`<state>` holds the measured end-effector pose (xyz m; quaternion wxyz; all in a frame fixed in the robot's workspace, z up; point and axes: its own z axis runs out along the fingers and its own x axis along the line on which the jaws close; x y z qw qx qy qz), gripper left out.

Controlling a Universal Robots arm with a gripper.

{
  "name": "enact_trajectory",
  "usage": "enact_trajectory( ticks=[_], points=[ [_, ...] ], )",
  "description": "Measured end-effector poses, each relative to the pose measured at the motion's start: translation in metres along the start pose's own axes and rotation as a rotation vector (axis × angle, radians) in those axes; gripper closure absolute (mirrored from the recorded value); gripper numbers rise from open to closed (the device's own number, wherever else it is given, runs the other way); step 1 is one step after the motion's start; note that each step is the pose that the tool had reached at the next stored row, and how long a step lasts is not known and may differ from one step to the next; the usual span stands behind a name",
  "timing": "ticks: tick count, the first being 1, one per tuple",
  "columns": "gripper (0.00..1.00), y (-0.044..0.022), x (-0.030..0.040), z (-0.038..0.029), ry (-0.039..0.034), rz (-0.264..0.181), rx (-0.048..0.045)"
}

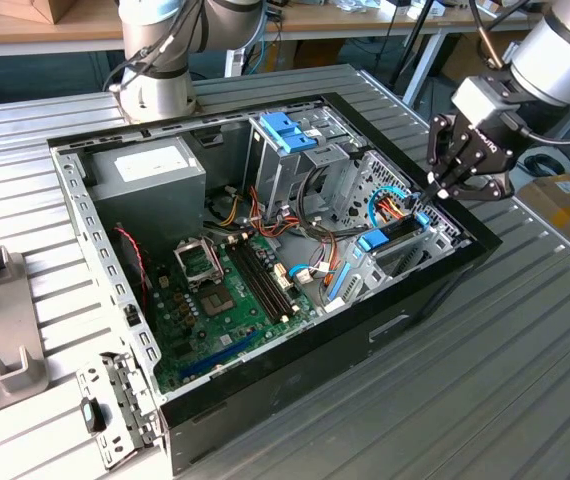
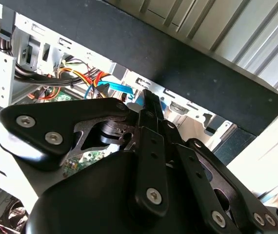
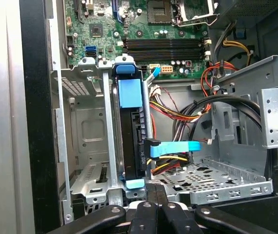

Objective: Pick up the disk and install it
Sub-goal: 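Insert the second disk wire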

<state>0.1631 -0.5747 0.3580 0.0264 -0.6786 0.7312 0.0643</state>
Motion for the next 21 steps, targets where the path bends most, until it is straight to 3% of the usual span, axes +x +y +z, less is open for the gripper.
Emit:
enact_trajectory(
  ticks=[5, 14, 16, 18, 19, 21],
  points=[
    [0.9, 0.0004, -0.0009, -0.0071, -0.0002, 0.0, 0.0],
    [0.9, 0.0005, -0.001, -0.008, -0.0001, 0.0, 0.0],
    [0.76, 0.0005, -0.001, -0.0081, -0.0001, 0.0, 0.0],
    [0.76, 0.0005, -0.001, -0.0081, -0.0001, 0.0, 0.0],
    [0.64, 0.0005, -0.001, -0.0081, -0.0001, 0.0, 0.0],
    [0.52, 0.0005, -0.001, -0.0082, -0.0001, 0.0, 0.0]
  ],
)
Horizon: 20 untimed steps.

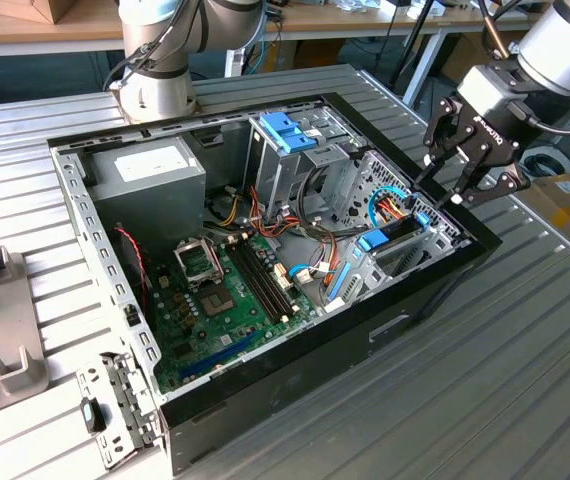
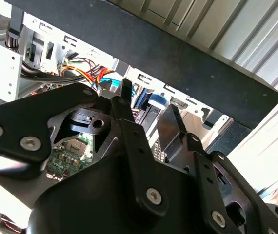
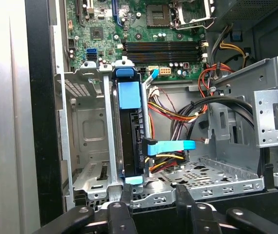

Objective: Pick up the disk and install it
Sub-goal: 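Insert the second disk wire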

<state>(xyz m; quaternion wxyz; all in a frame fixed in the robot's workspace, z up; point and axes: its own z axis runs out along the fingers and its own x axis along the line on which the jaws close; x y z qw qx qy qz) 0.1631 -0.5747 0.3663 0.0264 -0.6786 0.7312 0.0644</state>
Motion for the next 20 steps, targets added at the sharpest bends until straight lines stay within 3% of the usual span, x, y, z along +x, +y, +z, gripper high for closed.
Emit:
enact_trajectory(
  ticks=[8, 20],
  points=[
    [0.52, 0.0002, 0.0, -0.0002, 0.0001, 0.0, 0.0],
    [0.52, 0.0131, -0.0011, -0.004, -0.0003, 0.0, 0.0011]
  ],
)
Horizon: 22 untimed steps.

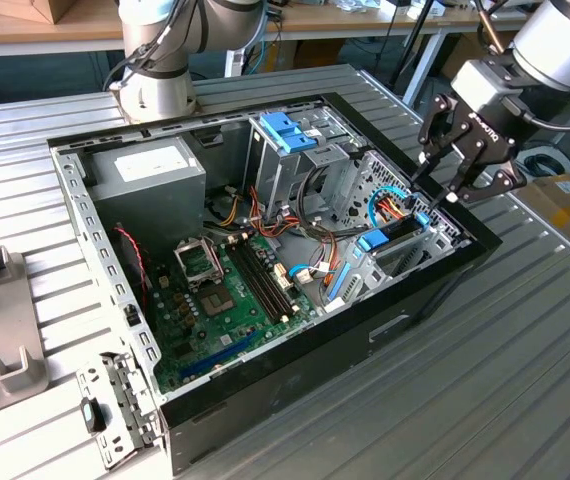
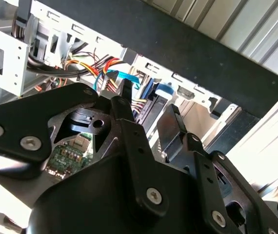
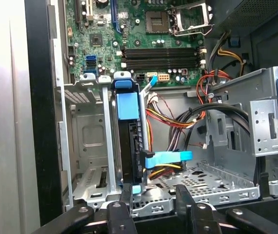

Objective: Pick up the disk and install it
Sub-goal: 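Insert the second disk wire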

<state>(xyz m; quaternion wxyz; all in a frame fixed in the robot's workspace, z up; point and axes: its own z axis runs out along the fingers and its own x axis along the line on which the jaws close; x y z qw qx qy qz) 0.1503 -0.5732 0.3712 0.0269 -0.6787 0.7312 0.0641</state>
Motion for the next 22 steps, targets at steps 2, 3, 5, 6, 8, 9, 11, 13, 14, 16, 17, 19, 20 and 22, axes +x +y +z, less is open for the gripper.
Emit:
enact_trajectory(
  ticks=[2, 3, 5, 6, 8, 9, 11, 13, 14, 16, 17, 19, 20, 22],
  points=[
    [0.52, 0.0029, 0.0002, 0.0002, 0.0, 0.0, 0.0001],
    [0.52, 0.0045, 0.0003, 0.0002, 0.0002, 0.0, 0.0001],
    [0.52, 0.0081, 0.0006, 0.0003, 0.0001, 0.0, 0.0002],
    [0.52, 0.0099, 0.0008, 0.0005, -0.0001, 0.0, 0.0002],
    [0.52, 0.0112, 0.0009, 0.0005, 0.0001, 0.0, 0.0002],
    [0.52, 0.0122, 0.0009, 0.0006, 0.0001, 0.0, 0.0002],
    [0.52, 0.0149, 0.0011, 0.0006, 0.0002, 0.0, 0.0002],
    [0.52, 0.0175, 0.0014, 0.0009, 0.0, 0.0, 0.0002],
    [0.52, 0.0182, 0.0015, 0.0009, -0.0001, 0.0, 0.0002],
    [0.52, 0.0188, 0.0016, 0.0012, 0.0001, 0.0, 0.0002],
    [0.52, 0.0189, 0.0017, 0.0014, 0.0003, 0.0, 0.0002],
    [0.52, 0.0195, 0.0023, 0.0021, 0.0004, 0.0, 0.0002],
    [0.52, 0.02, 0.0025, 0.0024, 0.0005, 0.0, 0.0003],
    [0.52, 0.0213, 0.0028, 0.0028, 0.0005, 0.0, 0.0003]
  ],
)
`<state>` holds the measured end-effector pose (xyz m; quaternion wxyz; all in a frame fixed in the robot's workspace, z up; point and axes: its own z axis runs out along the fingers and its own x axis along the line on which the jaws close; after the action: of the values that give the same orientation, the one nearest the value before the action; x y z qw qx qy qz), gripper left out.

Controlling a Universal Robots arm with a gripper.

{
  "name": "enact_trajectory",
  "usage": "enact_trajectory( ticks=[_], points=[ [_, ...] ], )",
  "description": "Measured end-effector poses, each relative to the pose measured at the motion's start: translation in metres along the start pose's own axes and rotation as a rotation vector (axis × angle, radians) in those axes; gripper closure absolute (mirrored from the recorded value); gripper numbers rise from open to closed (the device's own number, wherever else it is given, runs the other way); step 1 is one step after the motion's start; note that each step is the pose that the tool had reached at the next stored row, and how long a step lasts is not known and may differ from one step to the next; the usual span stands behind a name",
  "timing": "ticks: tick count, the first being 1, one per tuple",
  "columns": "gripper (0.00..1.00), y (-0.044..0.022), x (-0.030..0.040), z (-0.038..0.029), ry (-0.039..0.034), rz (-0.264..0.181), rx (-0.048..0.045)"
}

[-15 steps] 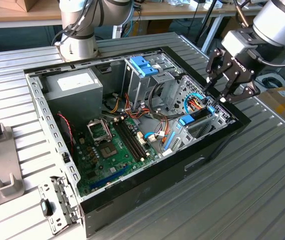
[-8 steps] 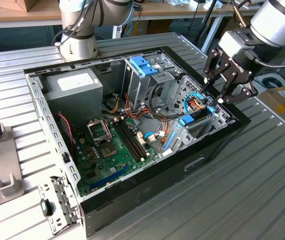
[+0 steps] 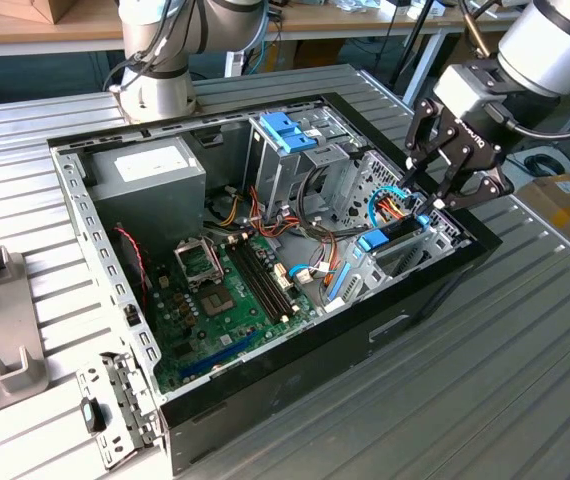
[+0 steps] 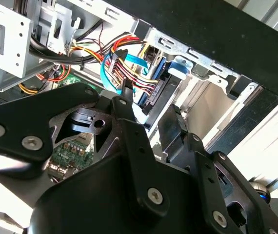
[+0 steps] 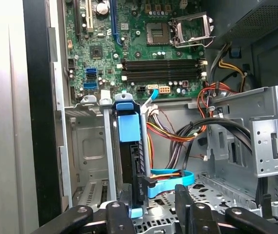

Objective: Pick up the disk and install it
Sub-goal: 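Insert the second disk wire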

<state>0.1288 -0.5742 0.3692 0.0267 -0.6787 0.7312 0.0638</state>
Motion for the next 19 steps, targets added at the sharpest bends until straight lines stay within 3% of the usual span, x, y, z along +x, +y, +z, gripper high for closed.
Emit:
enact_trajectory(
  ticks=[10, 13, 14, 16, 19],
  points=[
    [0.53, 0.0007, 0.0002, 0.0008, 0.006, 0.0, 0.0004],
    [0.73, 0.0007, 0.0002, 0.0008, 0.0071, 0.0, 0.0005],
    [0.73, 0.0007, 0.0002, 0.0008, 0.0074, 0.0, 0.0005],
    [0.84, 0.0008, 0.0002, 0.0008, 0.0081, 0.0, 0.0006],
    [0.84, 0.0007, 0.0002, 0.0008, 0.009, 0.0, 0.0007]
  ],
)
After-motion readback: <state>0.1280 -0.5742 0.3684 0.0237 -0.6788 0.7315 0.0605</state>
